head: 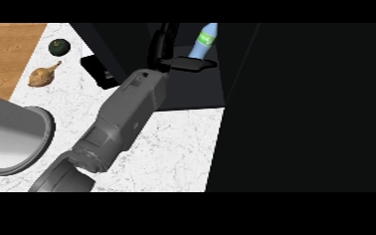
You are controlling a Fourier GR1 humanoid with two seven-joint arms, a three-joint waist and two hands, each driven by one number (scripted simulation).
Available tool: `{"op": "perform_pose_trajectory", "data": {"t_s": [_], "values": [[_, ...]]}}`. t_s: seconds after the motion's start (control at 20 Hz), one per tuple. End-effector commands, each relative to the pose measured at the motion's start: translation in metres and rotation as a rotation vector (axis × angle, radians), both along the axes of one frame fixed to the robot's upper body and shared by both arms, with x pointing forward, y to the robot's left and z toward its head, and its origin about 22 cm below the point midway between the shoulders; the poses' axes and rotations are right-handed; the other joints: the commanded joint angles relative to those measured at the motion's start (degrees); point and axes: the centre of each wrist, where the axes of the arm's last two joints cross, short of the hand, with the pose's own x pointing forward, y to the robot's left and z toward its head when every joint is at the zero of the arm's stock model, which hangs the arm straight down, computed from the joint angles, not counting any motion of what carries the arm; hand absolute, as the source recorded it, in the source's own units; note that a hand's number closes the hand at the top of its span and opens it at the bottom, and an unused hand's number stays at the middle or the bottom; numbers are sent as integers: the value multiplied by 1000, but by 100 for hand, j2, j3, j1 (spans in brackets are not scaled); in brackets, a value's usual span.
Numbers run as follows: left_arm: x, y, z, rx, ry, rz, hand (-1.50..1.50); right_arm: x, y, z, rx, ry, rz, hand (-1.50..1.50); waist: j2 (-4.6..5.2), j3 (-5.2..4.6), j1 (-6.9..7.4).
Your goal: Pick up the bottled water, place it into the cabinet and close the cabinet
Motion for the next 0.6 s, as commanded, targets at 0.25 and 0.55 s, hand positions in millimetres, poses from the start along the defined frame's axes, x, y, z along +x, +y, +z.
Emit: {"op": "perform_pose_trajectory", "data": {"t_s": [0.25,0.55], "values": [[-22,-7,-8,-123,34,-145,-150,-4,3,7,14,-17,-43,-150,-113,2,363],[-56,-7,-13,-147,53,-156,150,-16,8,13,-30,-7,-38,-150,-176,-1,473]]}}
